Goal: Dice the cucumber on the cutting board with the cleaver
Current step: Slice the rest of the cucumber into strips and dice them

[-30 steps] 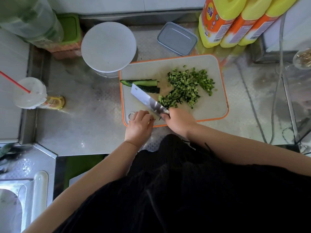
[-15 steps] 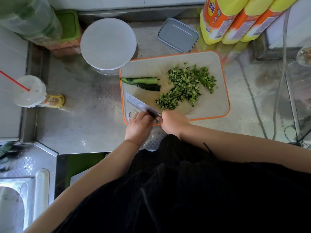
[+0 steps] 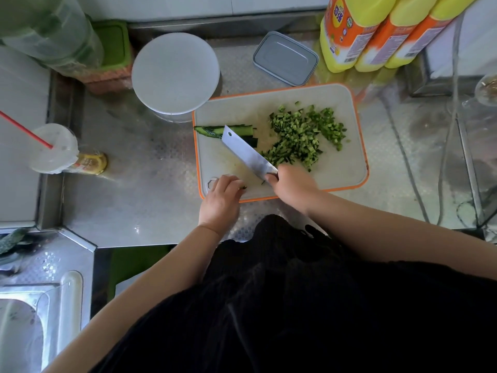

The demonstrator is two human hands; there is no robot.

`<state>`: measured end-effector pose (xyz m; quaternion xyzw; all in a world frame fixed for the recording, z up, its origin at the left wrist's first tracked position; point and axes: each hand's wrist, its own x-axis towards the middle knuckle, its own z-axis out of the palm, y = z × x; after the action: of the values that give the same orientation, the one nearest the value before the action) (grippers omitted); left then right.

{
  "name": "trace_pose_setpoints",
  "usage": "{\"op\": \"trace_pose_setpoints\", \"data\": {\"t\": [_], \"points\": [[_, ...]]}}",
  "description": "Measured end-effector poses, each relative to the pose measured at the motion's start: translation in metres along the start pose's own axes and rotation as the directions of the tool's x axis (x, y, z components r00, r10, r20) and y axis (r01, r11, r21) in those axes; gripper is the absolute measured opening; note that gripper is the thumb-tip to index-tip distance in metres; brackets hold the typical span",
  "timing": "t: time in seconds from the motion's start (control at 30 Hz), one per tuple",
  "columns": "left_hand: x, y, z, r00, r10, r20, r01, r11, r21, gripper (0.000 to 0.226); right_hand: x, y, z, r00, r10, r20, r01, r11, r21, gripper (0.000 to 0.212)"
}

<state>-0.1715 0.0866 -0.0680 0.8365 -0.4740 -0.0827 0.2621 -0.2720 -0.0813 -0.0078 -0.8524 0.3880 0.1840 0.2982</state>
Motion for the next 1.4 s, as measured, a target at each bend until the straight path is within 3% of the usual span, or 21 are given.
{"op": "trace_pose_setpoints", "data": {"t": [0.13,0.53,0.77,1.03,1.2,1.4], "points": [[-0.009,-0.005,-0.011,0.999,-0.027,0.029,0.025,0.998,0.061,0.036,-0.010,-0.002,0.004,0.998,-0.056,0.041,0.055,0.998,0.008,0.034],[-0.002,0.007,-0.006,0.986,-0.149,0.068,0.144,0.986,0.080,0.035,-0.016,-0.008,0.009,0.989,-0.139,0.058,0.142,0.988,-0.058,0.031],[0.000,0.011,-0.009,0.987,-0.153,0.048,0.151,0.987,0.054,0.011,-0.015,-0.015,0.011,0.986,-0.122,0.118,0.142,0.974,-0.174,0.026],[-0.001,0.005,-0.005,0.991,-0.128,0.029,0.127,0.991,0.042,0.014,-0.002,-0.008,0.006,0.996,-0.056,0.069,0.057,0.998,-0.011,0.034],[0.002,0.004,-0.004,0.992,-0.118,0.035,0.117,0.993,0.032,0.022,-0.008,-0.005,0.005,0.993,-0.092,0.072,0.097,0.993,-0.061,0.030],[0.006,0.004,-0.001,0.983,-0.164,0.083,0.160,0.985,0.061,0.014,-0.010,-0.012,0.009,0.987,-0.135,0.086,0.142,0.987,-0.078,0.029]]}}
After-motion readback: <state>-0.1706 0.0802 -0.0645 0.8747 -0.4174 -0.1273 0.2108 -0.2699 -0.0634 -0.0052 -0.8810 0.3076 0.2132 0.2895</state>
